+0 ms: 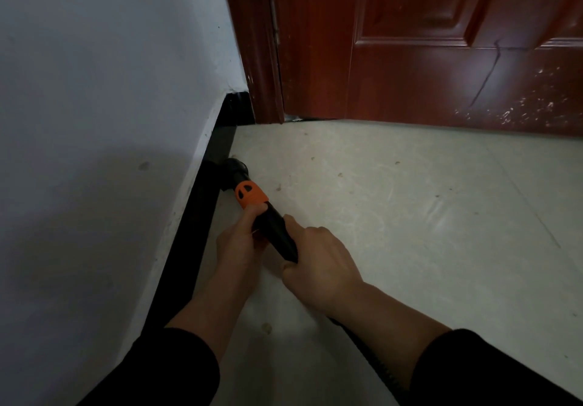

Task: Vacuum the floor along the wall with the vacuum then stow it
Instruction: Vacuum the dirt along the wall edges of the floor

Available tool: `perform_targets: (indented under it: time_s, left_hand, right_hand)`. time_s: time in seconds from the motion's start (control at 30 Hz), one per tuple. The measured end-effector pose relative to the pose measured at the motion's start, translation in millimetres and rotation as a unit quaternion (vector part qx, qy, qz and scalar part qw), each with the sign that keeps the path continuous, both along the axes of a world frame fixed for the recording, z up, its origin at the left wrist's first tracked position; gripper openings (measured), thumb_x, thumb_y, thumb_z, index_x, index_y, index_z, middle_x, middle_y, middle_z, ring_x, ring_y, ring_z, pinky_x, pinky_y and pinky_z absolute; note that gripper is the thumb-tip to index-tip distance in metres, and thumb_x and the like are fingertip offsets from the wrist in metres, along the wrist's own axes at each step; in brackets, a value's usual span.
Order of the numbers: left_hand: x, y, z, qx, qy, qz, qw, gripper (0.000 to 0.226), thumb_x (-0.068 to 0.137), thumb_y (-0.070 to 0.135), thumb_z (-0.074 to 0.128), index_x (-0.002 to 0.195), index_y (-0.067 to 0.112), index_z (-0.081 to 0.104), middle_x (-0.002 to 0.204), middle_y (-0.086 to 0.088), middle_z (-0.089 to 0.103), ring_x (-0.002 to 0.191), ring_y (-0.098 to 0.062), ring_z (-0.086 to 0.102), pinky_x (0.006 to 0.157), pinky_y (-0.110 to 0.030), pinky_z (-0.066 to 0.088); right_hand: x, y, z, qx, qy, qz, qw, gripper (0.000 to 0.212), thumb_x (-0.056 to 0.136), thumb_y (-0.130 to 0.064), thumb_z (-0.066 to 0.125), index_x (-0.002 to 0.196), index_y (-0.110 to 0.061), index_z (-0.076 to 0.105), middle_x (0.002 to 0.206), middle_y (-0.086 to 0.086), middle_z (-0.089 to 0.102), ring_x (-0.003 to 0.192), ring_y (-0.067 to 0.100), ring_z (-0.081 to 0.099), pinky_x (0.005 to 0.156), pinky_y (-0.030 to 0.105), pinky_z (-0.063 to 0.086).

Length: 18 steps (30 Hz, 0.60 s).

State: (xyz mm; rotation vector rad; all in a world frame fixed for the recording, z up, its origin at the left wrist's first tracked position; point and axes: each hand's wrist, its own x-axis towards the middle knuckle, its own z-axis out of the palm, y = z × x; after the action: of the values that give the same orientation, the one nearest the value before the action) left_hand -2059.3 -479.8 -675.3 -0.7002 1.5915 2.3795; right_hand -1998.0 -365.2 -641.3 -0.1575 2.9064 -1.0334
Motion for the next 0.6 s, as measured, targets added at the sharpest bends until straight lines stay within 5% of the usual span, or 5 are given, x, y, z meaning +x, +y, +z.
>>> perform_targets:
  time_s: [0.33,0.6]
  left_hand:
    - [4.5,2.8,2.5,0.003,-0.014,0.008,1.000,0.026,0.082,0.016,0.068,0.102,0.000,0.068,0.097,-0.015,0.068,0.086,-0.025,0.066,0.089,-0.037,0.053]
    - [17.6,15.2,8.5,-0.011,-0.017,0.002,1.000,0.015,0.082,0.017,0.069,0.094,0.007,0.070,0.090,-0.009,0.071,0.085,-0.022,0.068,0.078,-0.030,0.054]
  right_hand:
    - [7.9,0.8,3.2,-0.011,0.015,-0.005,1.000,0.056,0.086,-0.017,0.052,0.140,-0.019,0.037,0.095,0.008,0.058,0.087,0.023,0.055,0.066,0.031,0.048]
    - [23.3,11.4,10.0,-0.013,0.009,-0.019,1.000,0.047,0.083,-0.013,0.054,0.129,-0.018,0.046,0.084,0.006,0.057,0.075,0.022,0.053,0.060,0.029,0.046]
